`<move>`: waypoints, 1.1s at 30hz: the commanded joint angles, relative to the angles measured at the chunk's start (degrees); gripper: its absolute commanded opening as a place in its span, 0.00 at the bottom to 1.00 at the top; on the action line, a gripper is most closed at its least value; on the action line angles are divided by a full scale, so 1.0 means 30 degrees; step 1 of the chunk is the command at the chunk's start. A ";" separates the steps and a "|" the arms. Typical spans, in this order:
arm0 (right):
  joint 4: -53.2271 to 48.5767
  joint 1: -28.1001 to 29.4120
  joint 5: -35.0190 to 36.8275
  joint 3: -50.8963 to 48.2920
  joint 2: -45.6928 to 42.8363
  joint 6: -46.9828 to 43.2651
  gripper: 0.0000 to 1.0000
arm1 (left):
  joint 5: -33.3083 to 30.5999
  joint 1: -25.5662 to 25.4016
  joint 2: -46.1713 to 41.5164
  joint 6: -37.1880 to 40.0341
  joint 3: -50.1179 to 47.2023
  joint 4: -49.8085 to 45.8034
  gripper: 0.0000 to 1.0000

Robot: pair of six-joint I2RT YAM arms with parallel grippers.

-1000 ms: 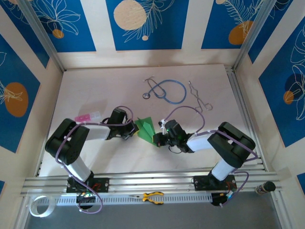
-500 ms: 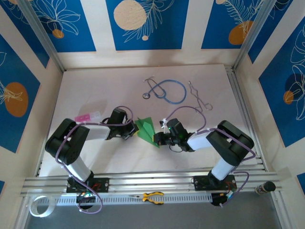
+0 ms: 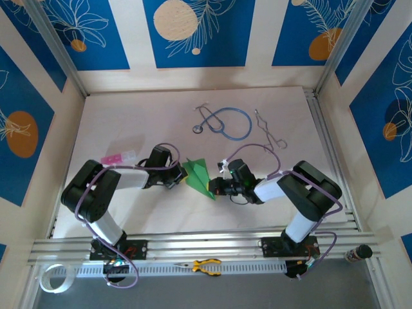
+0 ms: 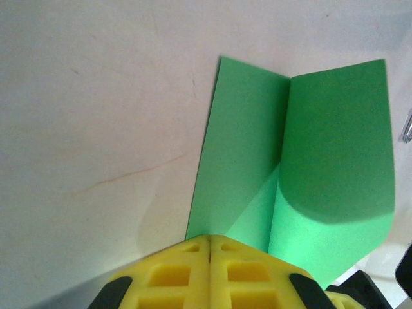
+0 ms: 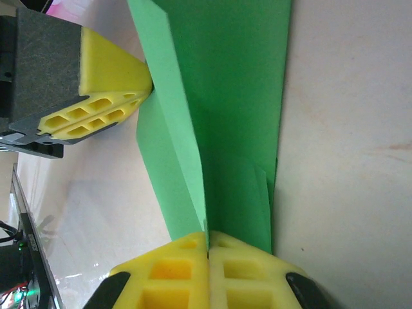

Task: Fold a paper plane with a square sheet of paper (pick it up from the middle)
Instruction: Fourth fold the wing at the center of the table.

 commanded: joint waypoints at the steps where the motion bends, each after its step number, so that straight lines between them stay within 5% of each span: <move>1: 0.0192 -0.0073 -0.0525 -0.0384 0.0297 0.0301 0.04 | -0.0588 -0.0097 0.0248 0.0324 0.0244 -0.0619 0.00; 22: 0.0356 0.0189 0.0126 -0.0585 0.0574 0.0793 0.04 | -0.0551 -0.0118 -0.0908 0.0664 0.0454 -0.0035 0.00; 33: 0.0757 0.0052 -0.0076 -0.0680 0.0775 0.1118 0.03 | 0.1134 -0.0670 -0.0650 0.0770 0.0156 0.3984 0.00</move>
